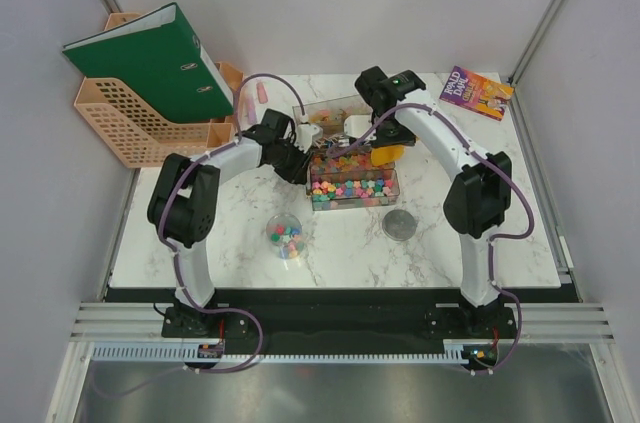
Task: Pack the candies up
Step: Scoop the fake candies from the storage box.
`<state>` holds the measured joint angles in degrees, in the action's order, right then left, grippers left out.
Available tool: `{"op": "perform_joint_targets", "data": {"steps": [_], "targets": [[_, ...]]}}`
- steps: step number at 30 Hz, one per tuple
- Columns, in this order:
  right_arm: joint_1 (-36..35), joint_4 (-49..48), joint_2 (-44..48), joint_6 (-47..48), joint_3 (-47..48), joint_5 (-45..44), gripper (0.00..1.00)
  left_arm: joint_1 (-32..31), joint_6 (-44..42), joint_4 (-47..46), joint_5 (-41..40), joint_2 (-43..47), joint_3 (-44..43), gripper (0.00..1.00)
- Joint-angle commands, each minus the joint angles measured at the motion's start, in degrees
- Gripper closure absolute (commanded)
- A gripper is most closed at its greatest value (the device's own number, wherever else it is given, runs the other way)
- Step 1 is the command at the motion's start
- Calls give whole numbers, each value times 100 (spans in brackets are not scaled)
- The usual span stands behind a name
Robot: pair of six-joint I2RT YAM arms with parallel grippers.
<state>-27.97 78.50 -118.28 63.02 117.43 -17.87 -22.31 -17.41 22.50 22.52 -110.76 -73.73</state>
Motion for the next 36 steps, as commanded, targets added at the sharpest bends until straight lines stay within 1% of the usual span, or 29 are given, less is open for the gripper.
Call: {"op": "perform_joint_targets", "data": {"steps": [1, 7, 12, 17, 23, 28, 36], "targets": [[-103, 508, -221, 272, 316, -515, 100, 138, 150, -220, 6, 257, -106, 63], [-385, 500, -581, 465, 667, -796, 100, 297, 255, -273, 235, 318, -159, 63], [-552, 508, -723, 536, 712, -938, 100, 429, 343, -299, 367, 380, -133, 63], [-605, 508, -890, 36, 606, -955, 100, 481, 335, -299, 489, 450, -89, 63], [-552, 500, -1022, -580, 448, -753, 100, 508, 343, -290, 630, 503, -45, 63], [-447, 500, -1100, -642, 465, -692, 100, 561, 335, -299, 683, 441, -62, 63], [-517, 500, -1557, -686, 1036, -542, 100, 578, 361, -290, 692, 459, -45, 63]]}}
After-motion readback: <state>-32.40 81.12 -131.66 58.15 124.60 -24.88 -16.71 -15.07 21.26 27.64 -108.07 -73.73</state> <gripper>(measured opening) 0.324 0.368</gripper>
